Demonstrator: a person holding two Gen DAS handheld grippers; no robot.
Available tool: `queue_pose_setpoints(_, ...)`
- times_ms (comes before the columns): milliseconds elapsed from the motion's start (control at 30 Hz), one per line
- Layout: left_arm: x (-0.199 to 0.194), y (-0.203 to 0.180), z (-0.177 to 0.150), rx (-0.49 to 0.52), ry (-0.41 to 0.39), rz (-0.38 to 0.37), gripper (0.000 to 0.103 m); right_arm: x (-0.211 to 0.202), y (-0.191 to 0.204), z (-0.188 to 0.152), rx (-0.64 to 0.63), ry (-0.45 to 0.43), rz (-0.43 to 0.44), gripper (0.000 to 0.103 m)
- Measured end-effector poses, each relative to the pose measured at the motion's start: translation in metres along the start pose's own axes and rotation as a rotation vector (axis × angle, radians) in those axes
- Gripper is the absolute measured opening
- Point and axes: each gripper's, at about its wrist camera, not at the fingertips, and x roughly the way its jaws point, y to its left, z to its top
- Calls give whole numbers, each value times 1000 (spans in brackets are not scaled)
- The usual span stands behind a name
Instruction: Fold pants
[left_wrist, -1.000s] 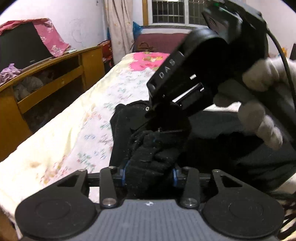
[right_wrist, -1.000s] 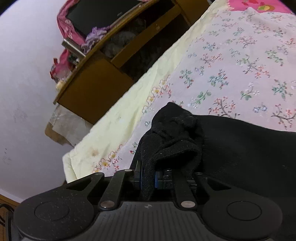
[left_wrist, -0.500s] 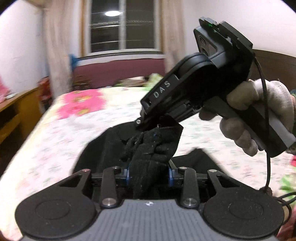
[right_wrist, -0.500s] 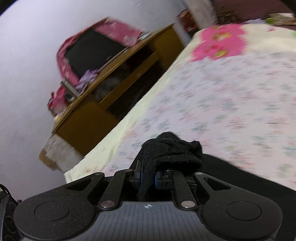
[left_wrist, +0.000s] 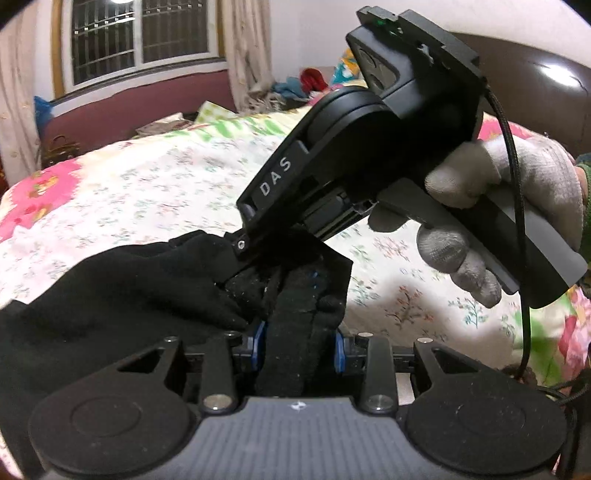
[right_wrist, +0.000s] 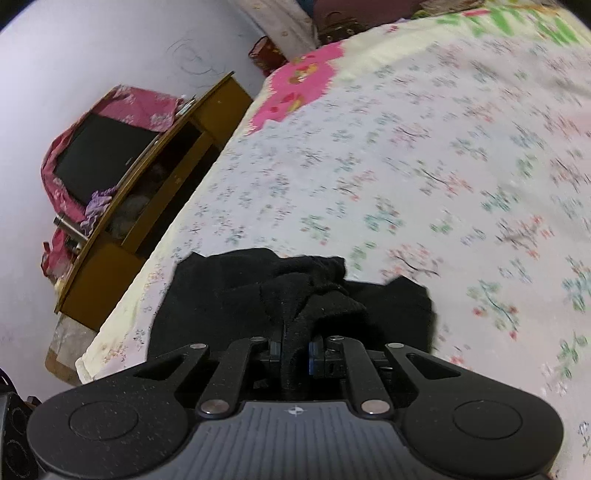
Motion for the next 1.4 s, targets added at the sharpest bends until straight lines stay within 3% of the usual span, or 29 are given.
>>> queue_pose_setpoints(100, 1, 0, 1, -11, 7, -37, 42, 1, -17, -5, 36, -3, -13, 3)
queue_pose_setpoints(200, 3, -9, 1, 45, 14, -23, 43, -7, -29, -11, 74, -17, -1, 3)
queue_pose_setpoints(267, 11, -6, -4, 50, 48, -28, 43, -4, -27, -16, 23, -18, -42, 4)
queue_pose_setpoints(367, 11, -7, -15, 60, 54, -17, 46, 5, -22, -24, -88, -10, -121, 19)
queue_pose_setpoints(400, 5, -5, -16, 63, 43, -20, 51, 4, -20, -23, -96, -17, -125, 26)
queue_pose_setpoints(433, 0, -4, -17, 64, 34, -27, 61, 2, -20, -21, -93, -29, -126, 27)
queue_pose_setpoints(533, -20, 3, -24, 47, 13, -33, 72, -10, -18, -14, -115, -69, -157, 44)
queue_pose_setpoints(667, -46, 25, -31, -96, -51, -91, 72, -29, 10, -12, -232, -173, -205, 45)
queue_pose_setpoints(733, -68, 44, -30, -194, -100, -132, 73, -28, 31, -12, -307, -207, -145, 45)
queue_pose_setpoints(800, -85, 65, -28, -274, -163, -123, 74, -17, 49, -12, -360, -217, -83, 45)
queue_pose_setpoints(900, -96, 102, -30, -402, -249, -96, 79, 19, 57, -5, -337, -169, 24, 45)
queue_pose_setpoints(1000, -75, 135, -38, -499, -256, -79, 82, 51, 42, 4, -221, -121, 45, 37)
queue_pose_setpoints(1067, -53, 146, -52, -517, -190, 66, 80, 64, 17, 7, -112, -94, 9, 18)
queue_pose_setpoints(1100, -44, 152, -61, -517, -133, 111, 65, 69, -2, 6, -62, -86, -45, 0)
queue_pose_setpoints(1133, -40, 158, -72, -525, -98, 123, 53, 71, -17, 3, -17, -80, -61, 0)
queue_pose_setpoints(1200, -40, 163, -87, -563, -97, 105, 52, 71, -38, -3, 94, -63, 2, 0)
queue_pose_setpoints(1267, -55, 161, -91, -571, -116, 107, 52, 68, -19, -2, -41, -53, -63, 0)
queue_pose_setpoints(1333, -63, 162, -80, -581, -138, 107, 55, 64, -4, 7, -83, -51, -100, 0)
queue_pose_setpoints(1400, -73, 163, -64, -551, -190, 111, 59, 52, 17, 10, -188, -95, -122, 0)
